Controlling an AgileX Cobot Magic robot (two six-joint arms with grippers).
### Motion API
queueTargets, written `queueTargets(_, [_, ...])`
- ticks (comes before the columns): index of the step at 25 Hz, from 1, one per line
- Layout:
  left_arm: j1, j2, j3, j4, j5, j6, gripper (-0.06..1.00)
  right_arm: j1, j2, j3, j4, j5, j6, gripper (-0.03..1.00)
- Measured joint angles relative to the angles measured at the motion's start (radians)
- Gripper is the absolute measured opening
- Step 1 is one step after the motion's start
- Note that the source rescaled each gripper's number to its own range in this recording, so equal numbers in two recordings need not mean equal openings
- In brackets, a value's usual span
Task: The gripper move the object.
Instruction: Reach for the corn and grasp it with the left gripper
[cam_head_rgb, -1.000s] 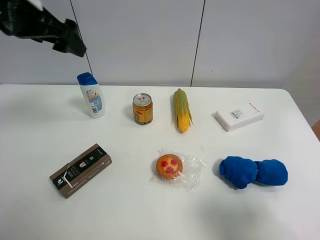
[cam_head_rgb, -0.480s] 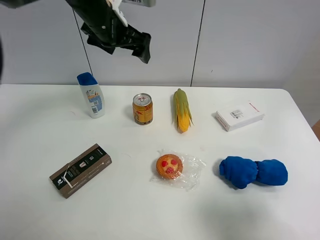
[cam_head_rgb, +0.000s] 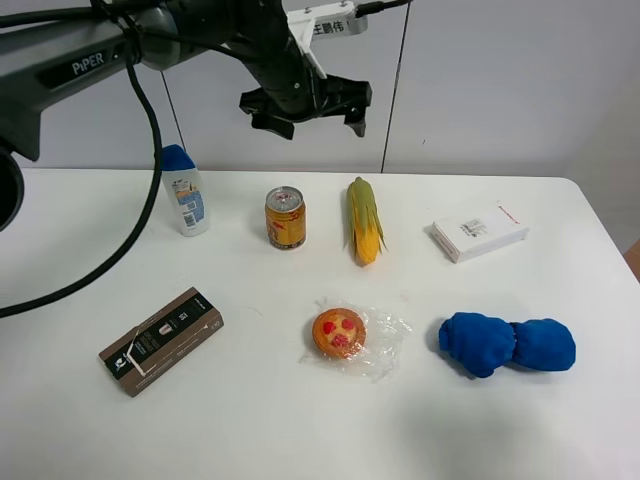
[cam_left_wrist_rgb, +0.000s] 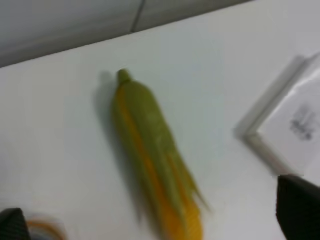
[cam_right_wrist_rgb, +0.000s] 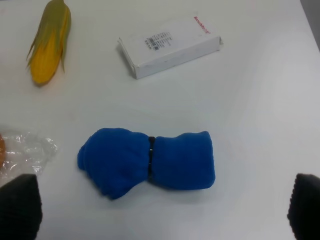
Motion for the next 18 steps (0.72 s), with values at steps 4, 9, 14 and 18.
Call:
queueTargets(4, [-0.041, 0.038, -0.007, -0.047, -0.098, -0.004, 1.00, 0.000, 0.000, 0.000, 0.000, 0.000, 0.000, 1.00])
queueTargets(9, [-0.072, 0.117, -0.007, -0.054, -0.171, -0.009, 1.00, 0.000, 0.000, 0.000, 0.000, 0.000, 0.000, 1.00])
queueTargets(14, [-0.076, 0.188, -0.007, -0.055, -0.232, -0.011, 1.00, 0.000, 0.000, 0.000, 0.000, 0.000, 0.000, 1.00])
queueTargets(18, [-0.076, 0.234, -0.007, -0.048, -0.257, -0.011, 1.00, 0.000, 0.000, 0.000, 0.000, 0.000, 0.000, 1.00])
